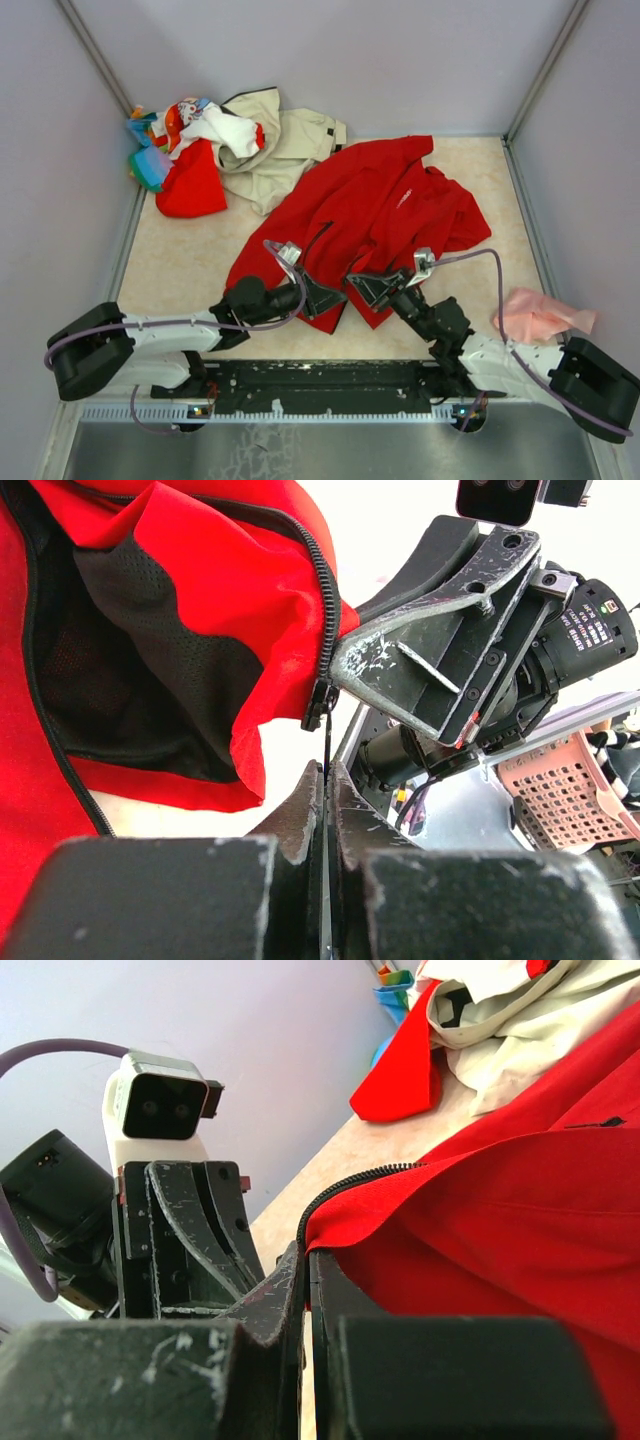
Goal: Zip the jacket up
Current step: Adjust the zipper on the jacket.
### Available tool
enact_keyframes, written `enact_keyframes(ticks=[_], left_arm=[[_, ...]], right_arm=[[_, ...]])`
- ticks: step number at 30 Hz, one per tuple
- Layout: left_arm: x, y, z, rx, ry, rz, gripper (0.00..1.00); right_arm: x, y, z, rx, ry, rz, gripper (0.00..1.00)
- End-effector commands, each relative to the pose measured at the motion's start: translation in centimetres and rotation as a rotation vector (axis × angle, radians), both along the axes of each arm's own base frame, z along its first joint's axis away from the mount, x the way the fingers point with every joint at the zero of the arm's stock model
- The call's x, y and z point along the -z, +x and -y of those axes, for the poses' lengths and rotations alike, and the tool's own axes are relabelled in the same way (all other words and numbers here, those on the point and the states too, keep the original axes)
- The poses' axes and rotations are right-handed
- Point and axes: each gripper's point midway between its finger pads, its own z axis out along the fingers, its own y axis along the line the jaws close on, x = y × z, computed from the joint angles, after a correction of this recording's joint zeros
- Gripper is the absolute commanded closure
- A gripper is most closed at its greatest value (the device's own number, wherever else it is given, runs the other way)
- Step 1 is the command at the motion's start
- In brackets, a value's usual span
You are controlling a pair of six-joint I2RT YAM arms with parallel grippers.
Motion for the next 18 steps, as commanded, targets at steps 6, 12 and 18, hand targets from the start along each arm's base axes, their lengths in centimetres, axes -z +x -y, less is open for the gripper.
enact_keyframes(ticks=[6, 12, 18], left_arm=[[4.9, -1.6, -1.2, 0.048, 0.153, -0.069, 1.00], [4.6, -1.0, -1.8, 0.008, 0.164, -0.036, 1.00], [4.1, -1.1, -1.8, 0.014, 0.155, -0.022, 1.00]], right_arm=[[0.6, -0.3, 3.4, 0.105, 0.069, 0.030, 1.00], [1.2, -0.3, 3.0, 0.094, 0.025, 0.029, 1.00], [1.6, -0.3, 3.0, 0.091, 0.016, 0.020, 1.00]])
